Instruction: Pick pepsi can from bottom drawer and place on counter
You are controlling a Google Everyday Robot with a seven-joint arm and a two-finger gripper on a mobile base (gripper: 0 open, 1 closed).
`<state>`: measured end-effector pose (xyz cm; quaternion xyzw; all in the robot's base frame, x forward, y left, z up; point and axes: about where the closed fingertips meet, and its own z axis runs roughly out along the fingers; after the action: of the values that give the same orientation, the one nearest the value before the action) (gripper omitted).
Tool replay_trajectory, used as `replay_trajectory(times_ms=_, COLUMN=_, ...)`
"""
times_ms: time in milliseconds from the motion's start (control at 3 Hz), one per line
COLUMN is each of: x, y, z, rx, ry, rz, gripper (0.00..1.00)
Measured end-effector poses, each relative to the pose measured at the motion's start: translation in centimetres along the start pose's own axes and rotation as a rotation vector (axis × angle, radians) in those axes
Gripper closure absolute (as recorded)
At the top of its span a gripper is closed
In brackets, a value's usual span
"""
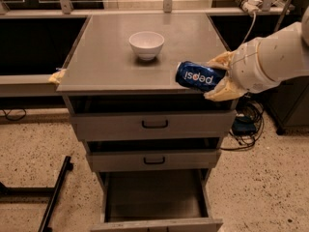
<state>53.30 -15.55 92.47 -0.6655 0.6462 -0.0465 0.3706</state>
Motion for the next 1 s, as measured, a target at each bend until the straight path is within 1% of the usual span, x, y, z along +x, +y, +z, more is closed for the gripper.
replay_trajectory(times_ms=333, x=2.3, y=-3.7, z=3.2, rx=0.058, ry=0.007, rz=0.009, gripper=1.0)
replay_trajectory(times_ms=667, x=3.2, y=-7.6, z=6.0, rx=0.086, ry=-0.021, rz=0.01, gripper=1.0)
replay_trajectory(times_ms=1000, x=3.4, y=-10.7, z=8.6, rx=0.094, ry=-0.077, rz=0.023, gripper=1.0)
